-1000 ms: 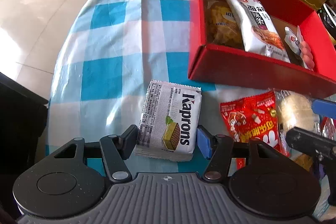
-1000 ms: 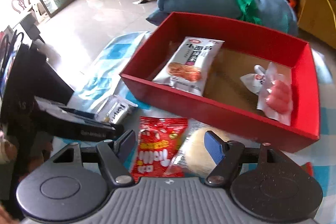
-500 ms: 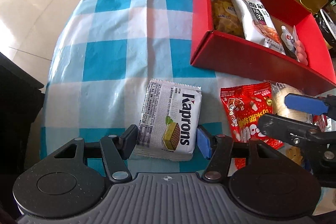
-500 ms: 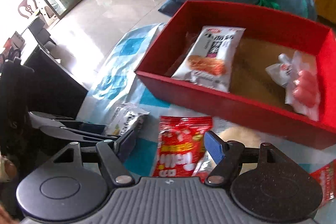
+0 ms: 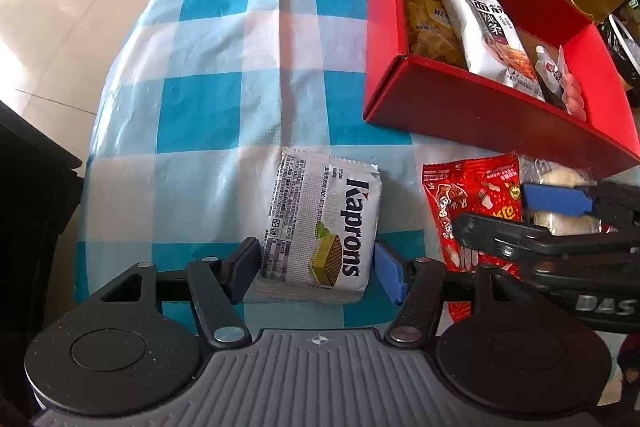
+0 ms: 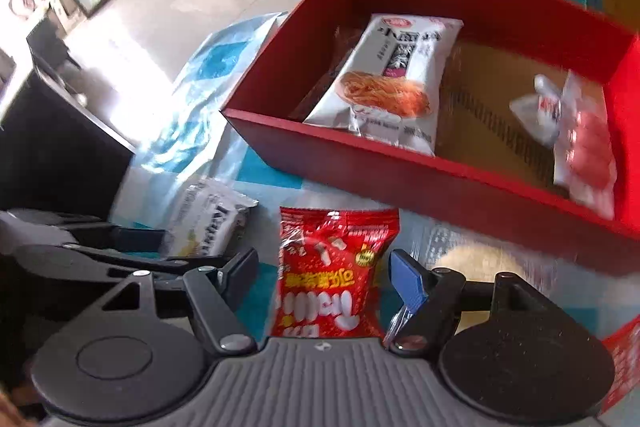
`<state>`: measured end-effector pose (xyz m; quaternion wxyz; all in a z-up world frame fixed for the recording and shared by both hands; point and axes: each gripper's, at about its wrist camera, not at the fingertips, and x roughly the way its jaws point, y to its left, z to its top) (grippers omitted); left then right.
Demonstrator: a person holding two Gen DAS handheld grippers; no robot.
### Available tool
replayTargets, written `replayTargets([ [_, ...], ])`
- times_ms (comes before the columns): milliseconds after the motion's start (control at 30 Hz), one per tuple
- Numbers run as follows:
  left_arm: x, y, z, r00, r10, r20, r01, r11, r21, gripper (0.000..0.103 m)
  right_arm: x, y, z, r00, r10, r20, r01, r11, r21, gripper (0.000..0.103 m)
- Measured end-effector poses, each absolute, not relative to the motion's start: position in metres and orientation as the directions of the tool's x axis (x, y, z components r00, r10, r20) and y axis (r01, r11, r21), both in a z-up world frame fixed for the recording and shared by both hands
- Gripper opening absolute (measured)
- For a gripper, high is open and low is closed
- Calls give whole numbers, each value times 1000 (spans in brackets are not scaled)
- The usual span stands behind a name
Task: Organize snacks
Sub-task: 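Grasp the Kapron wafer packet with the left tool while the right tool grasps the red Trolli bag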
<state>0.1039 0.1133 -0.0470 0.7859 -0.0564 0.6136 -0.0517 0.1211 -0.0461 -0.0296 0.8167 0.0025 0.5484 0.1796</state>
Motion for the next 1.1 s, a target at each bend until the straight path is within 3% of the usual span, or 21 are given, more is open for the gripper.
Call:
replayTargets([
  [167, 102, 114, -48, 249, -144, -958, 7, 989, -147, 70, 121, -38, -40, 366, 223, -903, -312, 944, 106, 56],
  [267, 102, 113, -50, 248, -77, -966, 3, 997, -79, 80, 120, -32, -42, 377, 206, -903, -332, 940, 76, 54],
  [400, 106, 117, -54, 233, -71, -970, -13, 997, -76, 88, 121, -34, -41, 378, 220, -899, -341, 936, 86, 50],
  [467, 108, 122, -54, 225, -100, -969, -35, 993, -110, 90, 119, -36, -39, 376, 231, -897, -343, 934, 97, 43],
  [633, 111, 126, -51, 250, -101, -963, -42, 993, -115, 90, 118, -46, -37, 329, 311, -891, -316, 926, 207, 44],
  [733, 114, 122, -51, 267, -82, -960, -27, 995, -92, 83, 115, -42, -33, 344, 303, -889, -337, 923, 185, 58],
  [867, 114, 117, -53, 278, -53, -959, -19, 998, -61, 80, 113, -37, -33, 331, 312, -891, -375, 910, 179, 69],
  [967, 114, 116, -50, 291, -43, -956, -28, 998, -53, 67, 109, -28, -38, 321, 304, -897, -413, 897, 156, 69],
  [1033, 114, 118, -50, 295, -48, -954, -35, 997, -61, 66, 107, -19, -46, 342, 263, -902, -435, 895, 96, 69],
  [1100, 113, 118, -50, 294, -51, -954, -36, 997, -65, 66, 104, -11, -49, 379, 223, -898, -457, 889, 28, 62],
])
